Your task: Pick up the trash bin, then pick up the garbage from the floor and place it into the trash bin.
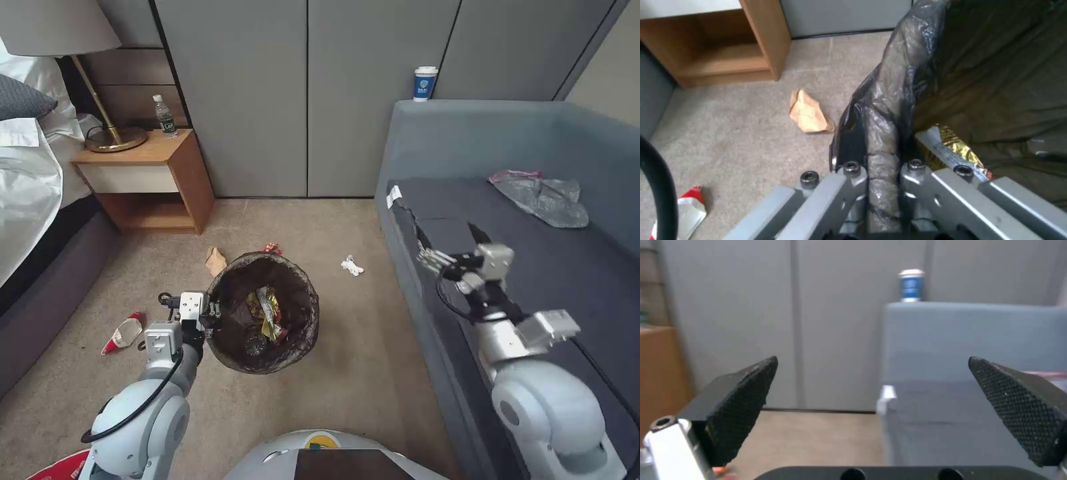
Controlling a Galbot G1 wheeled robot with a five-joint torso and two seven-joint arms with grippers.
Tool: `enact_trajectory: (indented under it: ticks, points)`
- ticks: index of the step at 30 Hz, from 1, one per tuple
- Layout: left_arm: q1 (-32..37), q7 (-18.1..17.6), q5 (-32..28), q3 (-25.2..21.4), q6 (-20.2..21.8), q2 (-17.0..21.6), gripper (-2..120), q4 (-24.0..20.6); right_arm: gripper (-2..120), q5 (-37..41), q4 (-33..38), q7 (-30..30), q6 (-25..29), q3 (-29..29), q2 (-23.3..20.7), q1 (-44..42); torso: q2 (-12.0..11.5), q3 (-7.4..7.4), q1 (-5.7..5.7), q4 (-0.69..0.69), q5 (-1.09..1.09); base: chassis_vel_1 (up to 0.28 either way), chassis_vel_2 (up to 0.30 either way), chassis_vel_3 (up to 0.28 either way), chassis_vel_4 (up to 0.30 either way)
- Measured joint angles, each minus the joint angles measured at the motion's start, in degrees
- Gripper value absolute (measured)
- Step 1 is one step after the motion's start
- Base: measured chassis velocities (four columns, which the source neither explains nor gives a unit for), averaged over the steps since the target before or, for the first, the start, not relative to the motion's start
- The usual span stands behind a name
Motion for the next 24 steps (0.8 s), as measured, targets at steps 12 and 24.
enact_trajectory:
  ticks: [12,24]
  points:
    - [0.38,1.17,3.55,-0.79,-1.28,-0.13,2,-0.31,100,-14.40,-2.58,-2.36,12.68,-2.02,13.80,-7.88,0.00,0.00,0.00,0.02,0.00,0.000,0.000,0.000,0.000]
    - [0.52,1.49,4.12,-0.76,-1.34,-0.28,2,-0.50,100,-14.88,-2.97,-2.40,12.70,-3.25,15.54,-7.86,0.00,0.01,0.00,0.03,0.00,0.000,0.000,0.000,0.000]
